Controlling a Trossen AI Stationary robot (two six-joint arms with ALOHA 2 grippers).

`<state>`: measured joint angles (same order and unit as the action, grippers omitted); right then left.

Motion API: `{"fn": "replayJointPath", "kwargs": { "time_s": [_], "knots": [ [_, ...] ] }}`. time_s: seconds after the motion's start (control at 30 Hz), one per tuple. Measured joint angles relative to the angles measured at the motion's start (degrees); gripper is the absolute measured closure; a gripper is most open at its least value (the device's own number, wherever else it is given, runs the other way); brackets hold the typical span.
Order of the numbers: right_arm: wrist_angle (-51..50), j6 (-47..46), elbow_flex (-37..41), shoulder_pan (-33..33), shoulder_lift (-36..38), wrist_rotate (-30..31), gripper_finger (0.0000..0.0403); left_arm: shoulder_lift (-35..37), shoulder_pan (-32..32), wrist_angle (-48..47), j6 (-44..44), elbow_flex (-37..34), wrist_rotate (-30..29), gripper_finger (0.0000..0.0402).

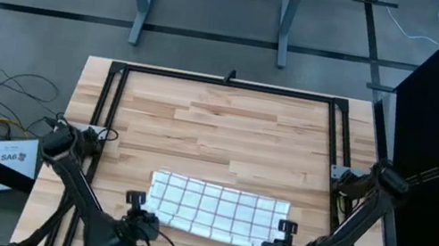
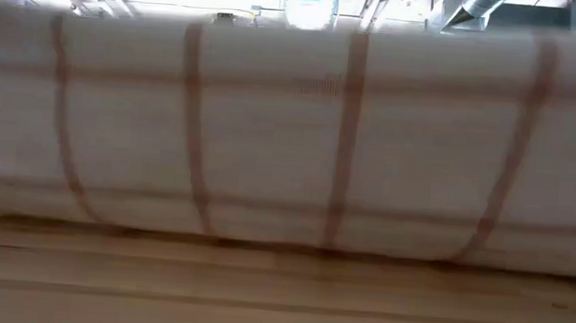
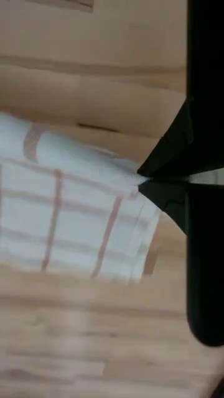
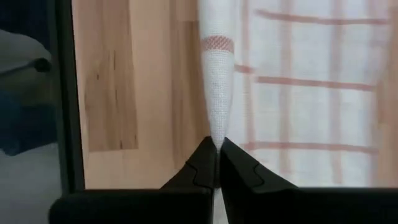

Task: Roll towel
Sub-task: Fold the white towel

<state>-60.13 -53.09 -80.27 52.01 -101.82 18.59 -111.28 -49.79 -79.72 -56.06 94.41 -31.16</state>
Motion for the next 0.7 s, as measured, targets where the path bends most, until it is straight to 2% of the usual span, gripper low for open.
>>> {"fn": "replayJointPath", "kwargs": {
  "time_s": [0.17,0.27,0.43,0.7],
  "knots": [
    [1.0,2.7,1.9,-2.6,5.0,-1.2,0.0403,4.4,3.0,-0.1,4.8,-0.2,1.0,0.0402],
    [4.9,3.7,6.0,-3.8,7.5,-3.6,0.0403,6.7,5.0,4.4,8.8,-3.4,3.8,0.0402],
    [11.9,3.8,14.4,-5.4,11.7,-7.6,0.0403,11.9,8.5,15.9,14.1,-14.5,9.8,0.0402],
    [25.9,3.4,27.1,-8.6,18.8,-13.9,0.0403,25.9,13.4,35.2,16.8,-34.2,16.9,0.0402]
  ]
}}
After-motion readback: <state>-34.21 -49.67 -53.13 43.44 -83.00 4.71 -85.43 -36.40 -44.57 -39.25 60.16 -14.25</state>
